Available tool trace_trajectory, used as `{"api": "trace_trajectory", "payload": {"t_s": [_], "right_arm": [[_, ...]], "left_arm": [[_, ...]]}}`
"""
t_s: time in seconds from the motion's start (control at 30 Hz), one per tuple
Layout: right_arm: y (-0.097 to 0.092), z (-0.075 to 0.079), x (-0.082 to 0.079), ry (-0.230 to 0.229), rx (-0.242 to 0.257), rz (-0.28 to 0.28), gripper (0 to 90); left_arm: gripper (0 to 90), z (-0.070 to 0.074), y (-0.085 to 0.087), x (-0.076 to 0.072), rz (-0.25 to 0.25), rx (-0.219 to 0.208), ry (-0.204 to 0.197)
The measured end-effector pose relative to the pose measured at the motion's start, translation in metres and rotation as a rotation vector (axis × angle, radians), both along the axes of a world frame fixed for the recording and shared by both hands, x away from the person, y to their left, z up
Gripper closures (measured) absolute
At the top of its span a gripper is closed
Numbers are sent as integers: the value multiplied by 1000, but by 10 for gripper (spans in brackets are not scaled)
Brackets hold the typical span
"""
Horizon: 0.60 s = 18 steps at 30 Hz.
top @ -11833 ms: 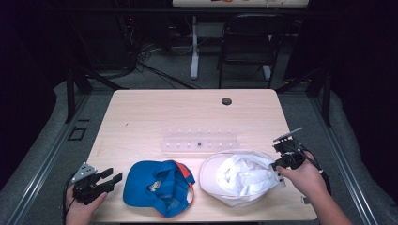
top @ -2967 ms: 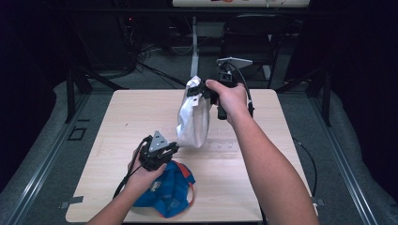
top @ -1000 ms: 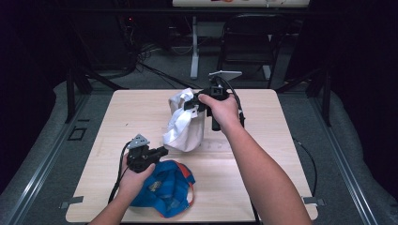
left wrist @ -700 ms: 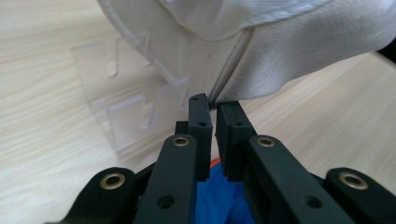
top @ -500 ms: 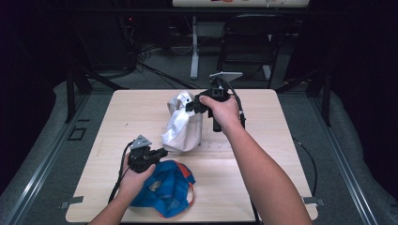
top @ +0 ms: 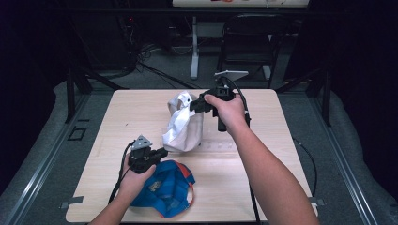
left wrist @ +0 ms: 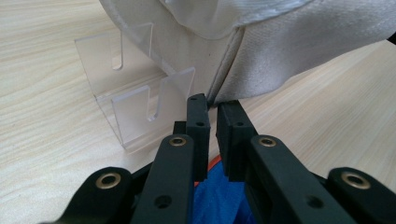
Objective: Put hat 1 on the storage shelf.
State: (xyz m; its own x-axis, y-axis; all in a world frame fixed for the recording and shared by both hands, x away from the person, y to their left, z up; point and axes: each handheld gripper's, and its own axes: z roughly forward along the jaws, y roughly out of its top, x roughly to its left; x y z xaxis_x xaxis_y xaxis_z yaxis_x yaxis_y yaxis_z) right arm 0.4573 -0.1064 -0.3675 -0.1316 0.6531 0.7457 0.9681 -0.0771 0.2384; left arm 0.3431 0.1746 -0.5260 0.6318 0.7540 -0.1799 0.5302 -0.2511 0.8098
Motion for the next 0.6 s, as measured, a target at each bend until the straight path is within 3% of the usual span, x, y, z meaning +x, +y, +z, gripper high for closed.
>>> {"api": "trace_trajectory", "payload": {"t_s": [0.33,0.6], "right_arm": [[-16,8,-8,-25,13,-10,702],[-35,15,-22,-76,-17,-9,680]], "left_arm": [[783,5,5,-8,-11,-4,-4],[626,5,22,-22,-8,-16,-10]]}}
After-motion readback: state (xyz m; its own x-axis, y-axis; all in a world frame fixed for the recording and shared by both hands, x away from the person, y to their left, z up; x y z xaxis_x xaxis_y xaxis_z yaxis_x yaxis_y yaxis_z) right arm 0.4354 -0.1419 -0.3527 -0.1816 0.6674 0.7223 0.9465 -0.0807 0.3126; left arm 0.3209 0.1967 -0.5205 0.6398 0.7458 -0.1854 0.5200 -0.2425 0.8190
